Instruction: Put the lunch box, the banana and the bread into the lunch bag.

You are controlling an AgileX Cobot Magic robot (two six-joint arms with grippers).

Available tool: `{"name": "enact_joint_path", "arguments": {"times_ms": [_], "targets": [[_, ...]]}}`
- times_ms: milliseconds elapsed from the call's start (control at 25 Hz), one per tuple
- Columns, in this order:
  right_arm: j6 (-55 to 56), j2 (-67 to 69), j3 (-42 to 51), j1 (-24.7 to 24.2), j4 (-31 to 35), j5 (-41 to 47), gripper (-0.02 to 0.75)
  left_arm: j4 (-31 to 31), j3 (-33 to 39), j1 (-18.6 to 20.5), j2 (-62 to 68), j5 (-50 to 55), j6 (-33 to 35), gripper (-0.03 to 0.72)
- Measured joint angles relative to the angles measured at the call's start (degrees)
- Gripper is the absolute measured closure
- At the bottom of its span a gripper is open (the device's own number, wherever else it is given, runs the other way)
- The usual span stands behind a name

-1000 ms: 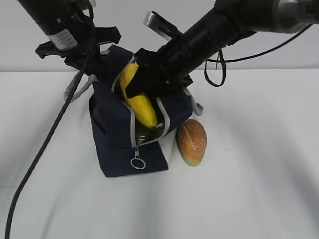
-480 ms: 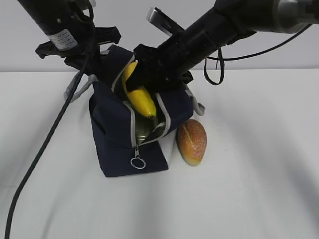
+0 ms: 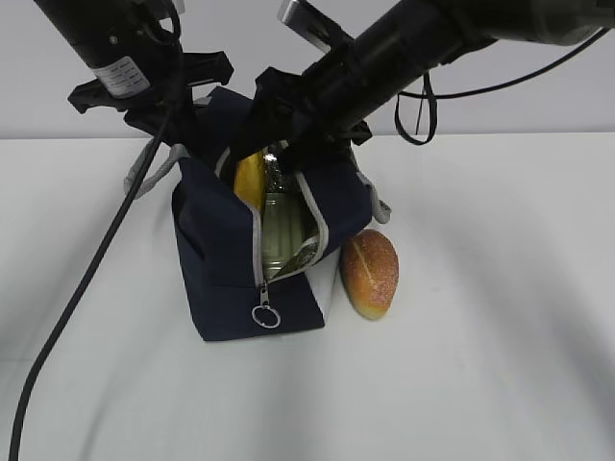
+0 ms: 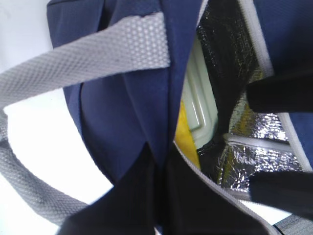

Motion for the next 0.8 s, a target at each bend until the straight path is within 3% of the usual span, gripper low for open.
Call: {"name": "enact_joint_path", "arguments": {"times_ms": [240, 480, 640, 800], "targets": [[7.7, -4.9, -3.5, 0.0, -9.2, 4.9, 0.154, 0.0, 0.0, 0.0, 0.0, 0.0, 0.0, 0.69], [18.2, -10.0, -3.6, 0.0, -24.5, 6.1, 0.154, 0.0, 0.0, 0.0, 0.0, 0.0, 0.0, 0.69], [19.9, -14.5, 1.2, 0.0, -30.8, 4.8, 0.155, 0.0, 0.0, 0.0, 0.0, 0.0, 0.0, 0.69], [20.3, -20.9, 11.0, 0.0, -33.6, -1.9, 0.155, 0.1, 0.0, 0.0, 0.0, 0.0, 0.0, 0.69]]}}
